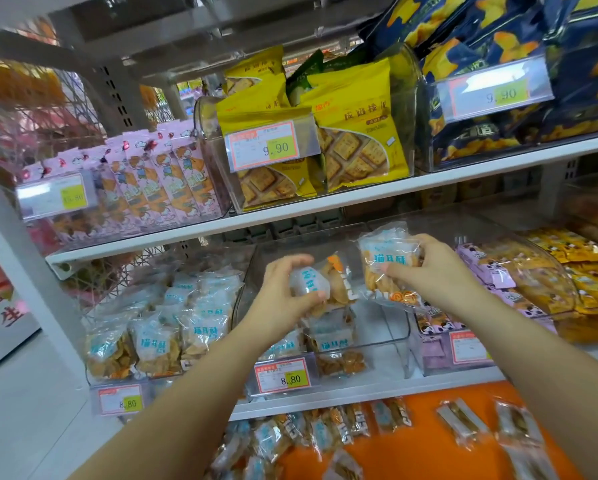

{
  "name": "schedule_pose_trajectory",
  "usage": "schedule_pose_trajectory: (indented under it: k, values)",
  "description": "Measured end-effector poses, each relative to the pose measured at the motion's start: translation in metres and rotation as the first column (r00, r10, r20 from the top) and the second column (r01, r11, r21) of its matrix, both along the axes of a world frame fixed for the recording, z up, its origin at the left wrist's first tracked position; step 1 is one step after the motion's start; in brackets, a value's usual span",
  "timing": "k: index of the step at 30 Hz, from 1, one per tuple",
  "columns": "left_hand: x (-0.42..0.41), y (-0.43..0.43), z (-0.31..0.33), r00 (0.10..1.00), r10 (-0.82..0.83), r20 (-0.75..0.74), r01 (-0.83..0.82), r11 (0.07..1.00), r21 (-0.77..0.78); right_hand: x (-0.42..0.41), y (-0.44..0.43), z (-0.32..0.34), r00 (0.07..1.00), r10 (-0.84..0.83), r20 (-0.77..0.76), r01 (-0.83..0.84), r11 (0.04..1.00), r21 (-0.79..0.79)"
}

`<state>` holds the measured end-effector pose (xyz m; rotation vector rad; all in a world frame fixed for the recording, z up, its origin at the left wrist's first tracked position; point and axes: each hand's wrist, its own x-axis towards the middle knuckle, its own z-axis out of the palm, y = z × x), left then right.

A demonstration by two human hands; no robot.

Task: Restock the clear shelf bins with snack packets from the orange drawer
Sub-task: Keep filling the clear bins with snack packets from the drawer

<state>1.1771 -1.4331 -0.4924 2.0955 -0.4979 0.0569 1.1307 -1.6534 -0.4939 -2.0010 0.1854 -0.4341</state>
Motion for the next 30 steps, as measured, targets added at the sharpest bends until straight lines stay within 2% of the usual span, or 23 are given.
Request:
schedule_pose_trajectory:
  k: [2,5,11,13,14,16,18,24,27,30]
  values:
    - [0.002,0.001,0.002,1.0,-0.013,0.017,0.012,1.0,0.023,0.0,-0.002,0.0,1.0,0.011,0.001,-0.011,1.0,0.013]
    - [0.006,0.003,0.001,0.994,-0.093,-0.058,0.09,0.995,-0.05,0.0,-0.003,-0.001,1.0,0.013,0.007,-0.014,1.0,0.028]
    - [0.011,0.005,-0.013,0.959,-0.188,-0.212,0.194,0.981,0.007,0.0,-0.003,-0.001,1.0,0.022,0.005,-0.022,1.0,0.018]
    - [0.012,0.004,-0.018,0.953,-0.218,-0.21,0.243,0.965,0.101,0.002,-0.004,-0.002,1.0,0.027,0.01,-0.027,0.999,0.042]
    - [0.012,0.003,-0.021,0.953,-0.233,-0.192,0.271,0.941,0.203,0.003,-0.004,-0.002,1.0,0.028,0.01,-0.029,0.998,0.054]
    - [0.011,-0.001,-0.023,0.953,-0.282,-0.11,0.3,0.844,0.445,0.003,-0.006,-0.002,1.0,0.031,0.006,-0.031,0.998,0.061]
    - [0.011,-0.006,-0.024,0.941,-0.333,-0.059,0.302,0.748,0.591,0.004,-0.007,-0.002,1.0,0.03,0.003,-0.031,0.998,0.057]
    - [0.015,-0.013,-0.027,0.908,-0.408,-0.093,0.319,0.534,0.783,0.004,-0.006,-0.002,1.0,0.028,0.001,-0.028,0.998,0.047]
    - [0.015,-0.012,-0.031,0.908,-0.41,-0.087,0.315,0.531,0.786,0.002,-0.006,-0.002,0.999,0.033,0.006,-0.033,0.998,0.054]
    - [0.019,-0.004,-0.03,0.939,-0.341,-0.038,0.252,0.61,0.752,0.001,-0.006,-0.003,0.999,0.036,0.008,-0.037,0.999,0.04]
